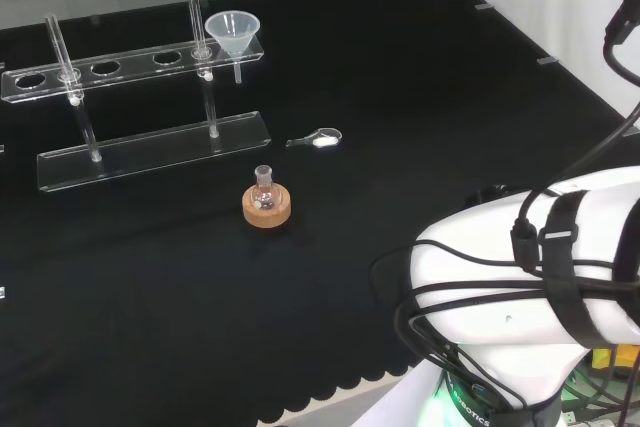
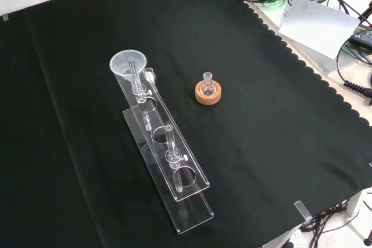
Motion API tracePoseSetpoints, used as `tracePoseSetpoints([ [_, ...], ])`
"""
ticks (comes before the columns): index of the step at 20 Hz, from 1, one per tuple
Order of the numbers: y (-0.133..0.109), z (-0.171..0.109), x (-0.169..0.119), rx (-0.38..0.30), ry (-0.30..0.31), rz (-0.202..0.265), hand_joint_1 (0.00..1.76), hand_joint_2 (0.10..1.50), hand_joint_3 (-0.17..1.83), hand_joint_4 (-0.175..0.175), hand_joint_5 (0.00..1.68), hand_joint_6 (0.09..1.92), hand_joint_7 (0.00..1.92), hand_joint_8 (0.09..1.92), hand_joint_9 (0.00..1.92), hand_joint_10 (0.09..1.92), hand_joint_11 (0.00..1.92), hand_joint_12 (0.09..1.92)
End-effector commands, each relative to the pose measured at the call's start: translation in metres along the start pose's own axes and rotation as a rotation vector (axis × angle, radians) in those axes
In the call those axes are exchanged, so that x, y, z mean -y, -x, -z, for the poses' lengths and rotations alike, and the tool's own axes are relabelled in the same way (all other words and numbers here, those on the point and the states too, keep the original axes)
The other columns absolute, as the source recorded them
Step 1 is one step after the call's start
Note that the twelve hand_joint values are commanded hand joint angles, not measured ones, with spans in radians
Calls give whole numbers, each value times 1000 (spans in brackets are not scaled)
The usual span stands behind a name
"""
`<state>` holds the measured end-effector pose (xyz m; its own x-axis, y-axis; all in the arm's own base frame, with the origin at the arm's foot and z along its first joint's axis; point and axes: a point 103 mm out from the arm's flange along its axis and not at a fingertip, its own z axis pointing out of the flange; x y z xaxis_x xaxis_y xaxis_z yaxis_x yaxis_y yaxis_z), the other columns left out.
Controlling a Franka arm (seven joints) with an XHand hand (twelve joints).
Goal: Pick up the funnel from the transparent funnel stand.
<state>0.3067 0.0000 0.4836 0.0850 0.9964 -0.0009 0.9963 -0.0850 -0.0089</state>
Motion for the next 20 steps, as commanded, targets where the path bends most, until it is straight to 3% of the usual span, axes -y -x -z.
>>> tracePoseSetpoints([
  [1,-1,1,0,14,7,2,96,1122,473,-17,298,87,23,598,215,698,107,1373],
  [2,-2,1,0,24,11,10,48,1169,445,-13,299,87,21,581,215,678,101,1366],
  [6,-6,2,-1,63,20,-32,1,1219,409,-9,303,87,20,562,217,655,96,1358],
  [14,-7,-17,-12,38,-22,-47,0,1245,358,-10,312,87,29,547,223,641,98,1350],
  [20,0,-43,-40,25,-61,-53,0,1246,354,-11,313,87,30,545,225,641,97,1351],
])
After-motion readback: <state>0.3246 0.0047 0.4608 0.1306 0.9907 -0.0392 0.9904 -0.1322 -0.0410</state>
